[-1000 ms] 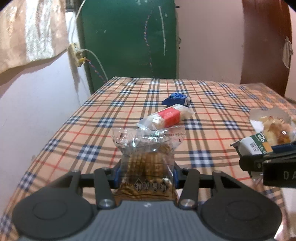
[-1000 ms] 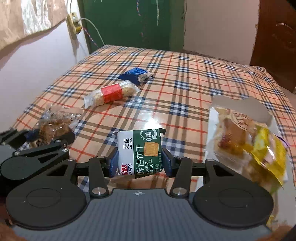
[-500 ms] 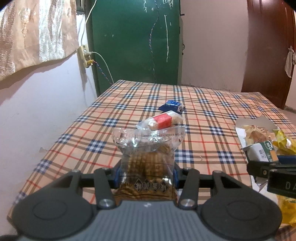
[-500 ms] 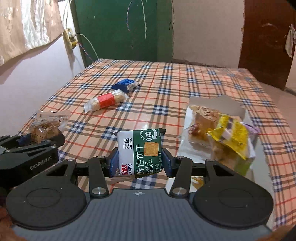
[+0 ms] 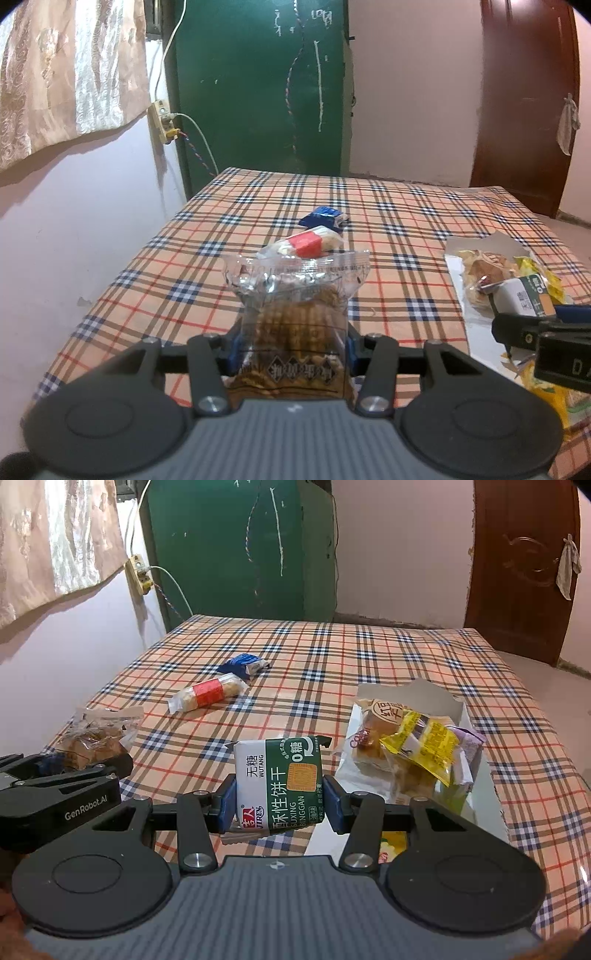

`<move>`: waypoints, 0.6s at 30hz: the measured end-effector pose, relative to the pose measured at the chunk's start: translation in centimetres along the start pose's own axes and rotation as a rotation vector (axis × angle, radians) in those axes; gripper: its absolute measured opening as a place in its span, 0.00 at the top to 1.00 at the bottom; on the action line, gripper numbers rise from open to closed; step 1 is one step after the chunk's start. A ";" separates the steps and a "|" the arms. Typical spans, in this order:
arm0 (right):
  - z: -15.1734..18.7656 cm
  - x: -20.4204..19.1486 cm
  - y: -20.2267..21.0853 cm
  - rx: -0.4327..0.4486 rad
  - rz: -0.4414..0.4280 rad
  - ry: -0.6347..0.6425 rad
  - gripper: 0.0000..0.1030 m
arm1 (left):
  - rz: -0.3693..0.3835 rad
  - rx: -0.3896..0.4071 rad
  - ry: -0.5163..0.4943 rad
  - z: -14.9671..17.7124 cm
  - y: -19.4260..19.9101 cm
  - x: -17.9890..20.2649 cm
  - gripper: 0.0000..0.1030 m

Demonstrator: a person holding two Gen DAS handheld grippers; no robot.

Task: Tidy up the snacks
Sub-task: 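Carry the cookie bag and biscuit packet over the white box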

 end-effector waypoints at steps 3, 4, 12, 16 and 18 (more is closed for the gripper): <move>0.0 0.3 0.5 0.007 0.011 0.000 0.42 | 0.015 0.005 -0.004 -0.1 0.5 0.6 0.54; 0.1 0.4 0.7 0.007 0.015 -0.002 0.42 | 0.021 0.006 -0.005 -0.1 0.6 0.8 0.54; 0.1 1.8 2.7 0.025 0.041 -0.029 0.42 | 0.070 0.012 -0.016 -0.3 1.7 2.9 0.54; 0.0 2.6 3.9 0.035 0.057 -0.039 0.42 | 0.095 0.013 -0.022 -0.4 2.1 4.0 0.54; 0.0 3.1 4.5 0.041 0.067 -0.045 0.42 | 0.110 0.012 -0.019 -0.4 2.2 4.6 0.54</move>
Point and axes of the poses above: each gripper's, at about its wrist camera, not at the fingertips, and y roughly against the way its jaws point, x to its right, z to its underside, the point moved 10 cm from there along -y, roughly the way its jaws point, and after that the axes turned 15 degrees about x, right-handed, at the moved point
